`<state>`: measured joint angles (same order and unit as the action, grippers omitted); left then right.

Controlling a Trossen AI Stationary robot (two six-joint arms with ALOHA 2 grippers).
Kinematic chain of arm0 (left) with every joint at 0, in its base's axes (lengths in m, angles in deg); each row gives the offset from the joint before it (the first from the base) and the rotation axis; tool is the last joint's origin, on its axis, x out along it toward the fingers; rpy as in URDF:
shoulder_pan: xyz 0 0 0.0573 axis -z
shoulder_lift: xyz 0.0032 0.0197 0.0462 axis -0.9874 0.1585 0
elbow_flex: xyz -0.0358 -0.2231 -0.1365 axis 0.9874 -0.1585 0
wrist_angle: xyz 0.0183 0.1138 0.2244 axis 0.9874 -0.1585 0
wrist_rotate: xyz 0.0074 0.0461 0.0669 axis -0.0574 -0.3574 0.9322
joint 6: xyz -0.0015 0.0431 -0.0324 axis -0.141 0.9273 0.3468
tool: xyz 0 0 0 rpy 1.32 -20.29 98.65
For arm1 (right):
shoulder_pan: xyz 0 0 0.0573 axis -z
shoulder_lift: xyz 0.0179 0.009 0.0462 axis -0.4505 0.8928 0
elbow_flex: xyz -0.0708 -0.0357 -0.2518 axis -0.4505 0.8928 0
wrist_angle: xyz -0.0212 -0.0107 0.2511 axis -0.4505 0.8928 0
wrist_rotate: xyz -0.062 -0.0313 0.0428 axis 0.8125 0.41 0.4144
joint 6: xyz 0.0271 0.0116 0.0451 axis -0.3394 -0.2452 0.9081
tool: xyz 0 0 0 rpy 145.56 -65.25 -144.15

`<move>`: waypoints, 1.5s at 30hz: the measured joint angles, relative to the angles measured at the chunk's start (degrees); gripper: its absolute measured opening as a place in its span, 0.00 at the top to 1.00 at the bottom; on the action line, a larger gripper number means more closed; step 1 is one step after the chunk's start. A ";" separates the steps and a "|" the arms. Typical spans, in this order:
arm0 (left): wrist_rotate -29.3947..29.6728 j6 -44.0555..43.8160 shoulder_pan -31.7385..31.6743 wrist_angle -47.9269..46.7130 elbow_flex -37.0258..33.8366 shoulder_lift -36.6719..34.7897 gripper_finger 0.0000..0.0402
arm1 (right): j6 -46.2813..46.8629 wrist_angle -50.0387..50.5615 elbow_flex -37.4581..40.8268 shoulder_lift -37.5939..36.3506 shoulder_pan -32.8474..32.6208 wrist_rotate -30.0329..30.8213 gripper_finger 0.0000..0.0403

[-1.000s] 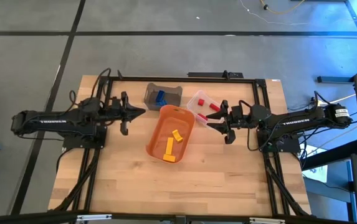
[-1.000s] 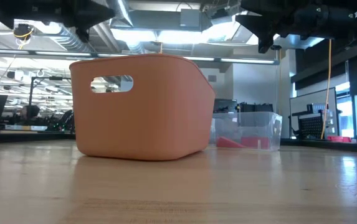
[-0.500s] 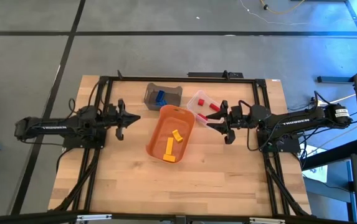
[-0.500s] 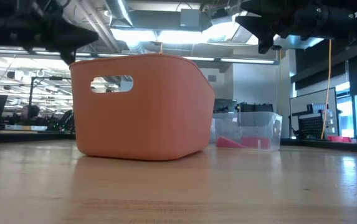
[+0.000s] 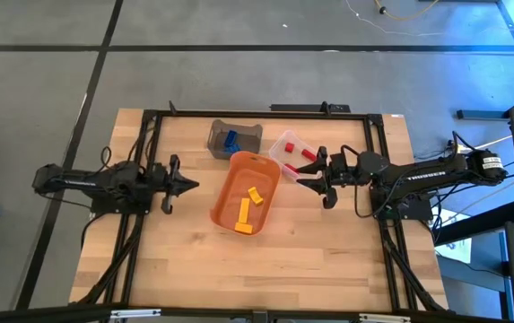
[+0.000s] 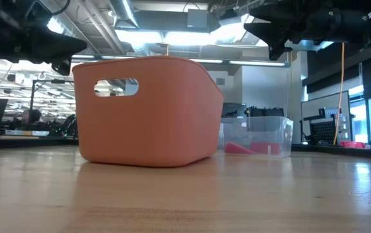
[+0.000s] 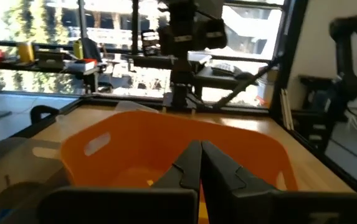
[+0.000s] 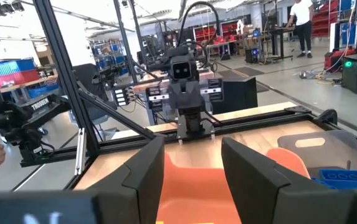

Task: Sort & place blocks by color
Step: Return to Home Position

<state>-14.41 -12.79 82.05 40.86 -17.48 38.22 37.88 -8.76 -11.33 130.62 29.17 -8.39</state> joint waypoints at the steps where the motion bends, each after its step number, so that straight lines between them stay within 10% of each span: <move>1: 0.00 0.90 0.80 -0.90 0.00 -0.77 1.00 | 0.03 0.00 0.00 0.00 0.00 0.00 0.60; 32: 1.57 1.68 2.16 -11.99 0.09 -6.79 0.95 | 1.52 0.03 0.00 -0.89 0.00 2.16 0.60; 45: 1.53 1.70 2.16 -12.02 0.09 -6.79 0.97 | -0.33 11.67 8.53 -27.68 0.98 5.10 0.98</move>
<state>-12.88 -11.09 84.21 28.84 -17.39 31.43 37.56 2.91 -2.80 102.94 30.14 -3.29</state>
